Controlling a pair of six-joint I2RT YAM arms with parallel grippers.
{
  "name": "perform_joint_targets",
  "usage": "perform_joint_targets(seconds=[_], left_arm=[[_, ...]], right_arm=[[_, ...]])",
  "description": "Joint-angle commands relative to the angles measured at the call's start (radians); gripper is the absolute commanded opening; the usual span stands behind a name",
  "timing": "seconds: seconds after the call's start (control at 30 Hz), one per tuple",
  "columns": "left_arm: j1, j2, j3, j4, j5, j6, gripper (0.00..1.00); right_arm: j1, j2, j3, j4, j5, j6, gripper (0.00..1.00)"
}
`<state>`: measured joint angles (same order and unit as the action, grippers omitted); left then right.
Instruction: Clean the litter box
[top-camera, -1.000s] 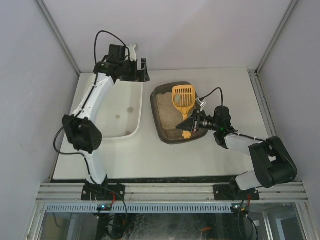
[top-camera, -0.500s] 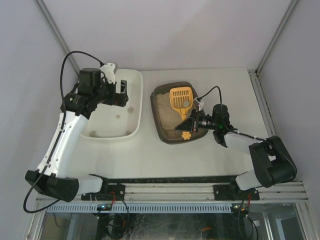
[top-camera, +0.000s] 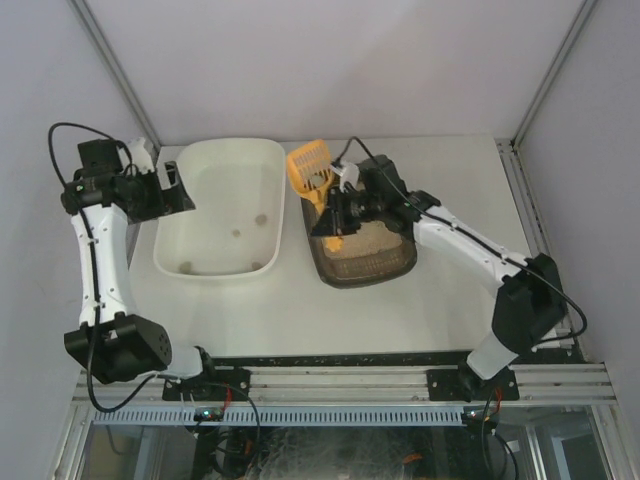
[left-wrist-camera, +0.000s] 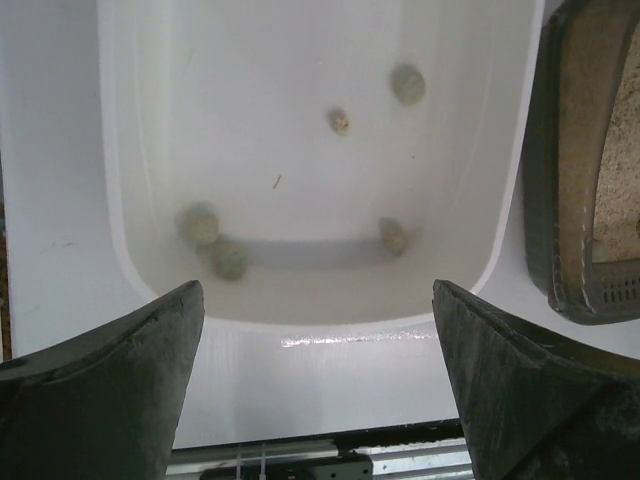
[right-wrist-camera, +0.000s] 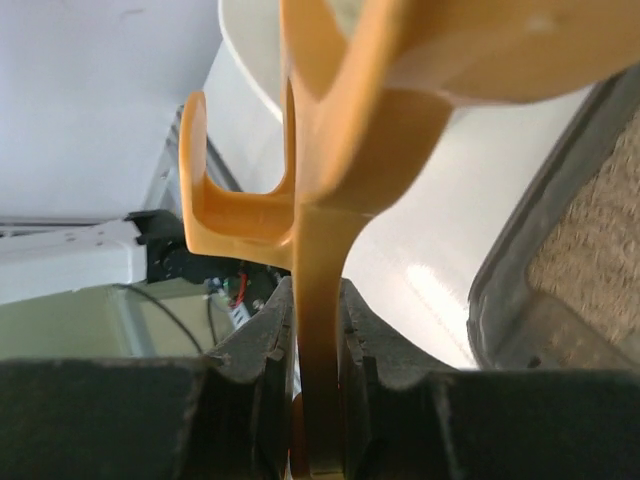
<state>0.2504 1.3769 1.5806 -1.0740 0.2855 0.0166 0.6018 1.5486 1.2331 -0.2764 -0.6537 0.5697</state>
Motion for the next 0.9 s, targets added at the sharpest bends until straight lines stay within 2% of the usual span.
perform_joint_targets(seconds=[0.0, 0.1, 0.2, 0.33, 0.5, 0.6, 0.73, 0.87], left_arm=[[0.128, -0.021, 0.051, -0.063, 0.141, -0.052, 1.00], [0.201, -0.011, 0.084, -0.089, 0.132, -0.087, 1.00], [0.275, -0.017, 0.077, -0.082, 0.183, -0.132, 1.00], [0.328, -0.036, 0.027, -0.060, 0.259, -0.143, 1.00], [0.334, -0.050, -0.001, -0.047, 0.261, -0.142, 1.00], [0.333, -0.049, -0.002, -0.056, 0.263, -0.137, 1.00], [0.332, -0.060, -0.004, -0.048, 0.281, -0.134, 1.00], [0.332, -0.076, -0.016, -0.022, 0.280, -0.154, 1.00]], right_arm=[[0.082, 0.167, 0.274, -0.425, 0.250, -0.211, 0.00], [0.128, 0.289, 0.408, -0.522, 0.336, -0.236, 0.00], [0.184, 0.385, 0.518, -0.571, 0.409, -0.249, 0.00], [0.318, 0.498, 0.702, -0.668, 0.648, -0.301, 0.00], [0.453, 0.663, 0.958, -0.825, 0.990, -0.379, 0.00], [0.531, 0.692, 0.976, -0.810, 1.183, -0.445, 0.00], [0.615, 0.704, 0.906, -0.715, 1.453, -0.582, 0.00], [0.639, 0.709, 0.853, -0.653, 1.548, -0.621, 0.00]])
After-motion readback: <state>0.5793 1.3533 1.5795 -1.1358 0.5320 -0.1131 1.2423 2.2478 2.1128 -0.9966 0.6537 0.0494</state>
